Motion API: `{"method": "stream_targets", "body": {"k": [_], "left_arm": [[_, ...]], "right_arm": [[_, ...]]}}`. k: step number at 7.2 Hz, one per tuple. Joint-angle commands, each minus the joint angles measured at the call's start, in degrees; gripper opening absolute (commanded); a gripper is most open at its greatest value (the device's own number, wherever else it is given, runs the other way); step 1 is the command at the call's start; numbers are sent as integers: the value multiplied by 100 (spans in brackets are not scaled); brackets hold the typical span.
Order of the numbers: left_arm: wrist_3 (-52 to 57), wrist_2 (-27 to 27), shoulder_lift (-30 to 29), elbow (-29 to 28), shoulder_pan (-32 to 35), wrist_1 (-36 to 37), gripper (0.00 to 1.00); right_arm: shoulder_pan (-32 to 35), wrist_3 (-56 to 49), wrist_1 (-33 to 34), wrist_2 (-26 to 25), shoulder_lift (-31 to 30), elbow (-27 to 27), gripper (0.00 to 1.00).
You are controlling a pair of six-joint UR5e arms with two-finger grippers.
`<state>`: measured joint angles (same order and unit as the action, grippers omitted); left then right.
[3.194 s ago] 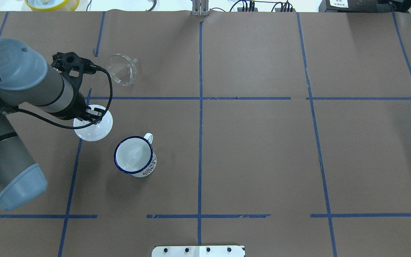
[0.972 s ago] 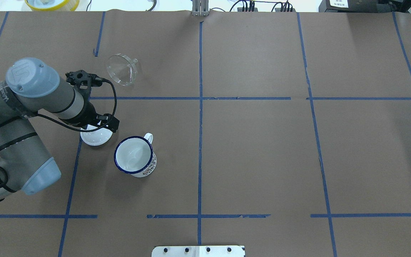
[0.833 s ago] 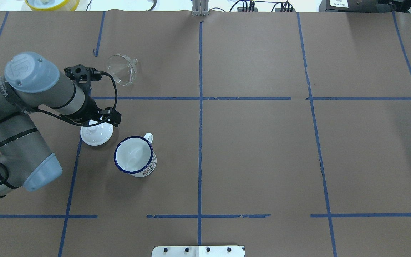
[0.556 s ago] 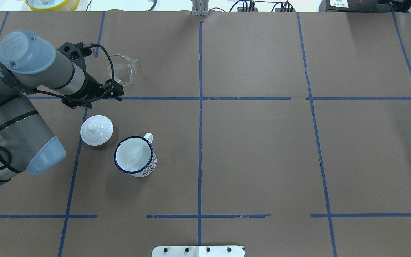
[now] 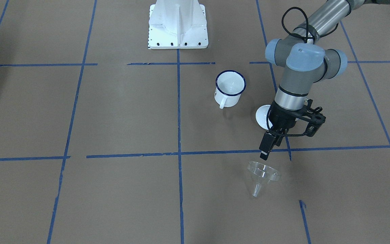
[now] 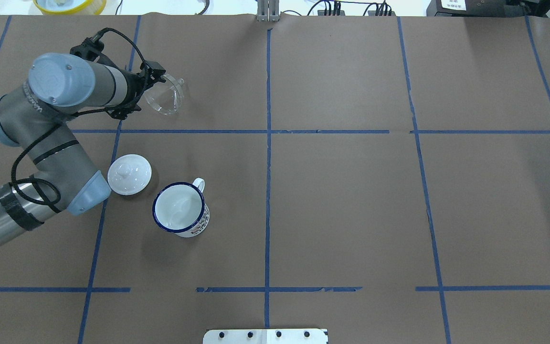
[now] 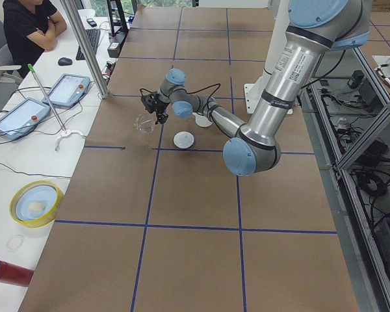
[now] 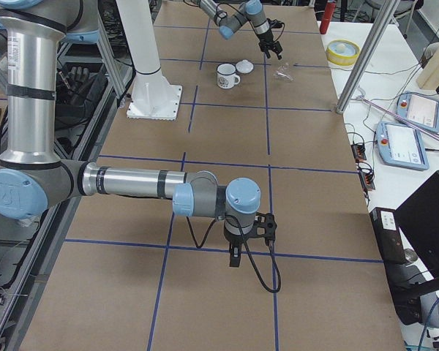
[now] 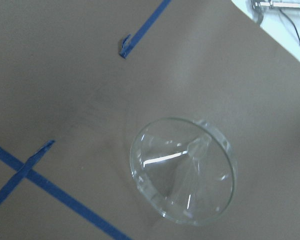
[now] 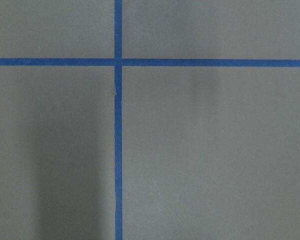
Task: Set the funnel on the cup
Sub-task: 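Move the left gripper to the glass funnel and grasp its rim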
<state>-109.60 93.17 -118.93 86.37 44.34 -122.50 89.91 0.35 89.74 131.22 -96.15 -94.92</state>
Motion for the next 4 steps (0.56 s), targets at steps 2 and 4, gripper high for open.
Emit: {"method": "stream_targets", "body": {"k": [2, 4], "left_arm": [[-509, -458, -612, -829, -75, -282, 100], [-501, -458, -649, -1103, -127, -555, 99]], "right_arm": [[0, 0, 0, 0, 0, 0, 100], [0, 0, 0, 0, 0, 0, 100]]}}
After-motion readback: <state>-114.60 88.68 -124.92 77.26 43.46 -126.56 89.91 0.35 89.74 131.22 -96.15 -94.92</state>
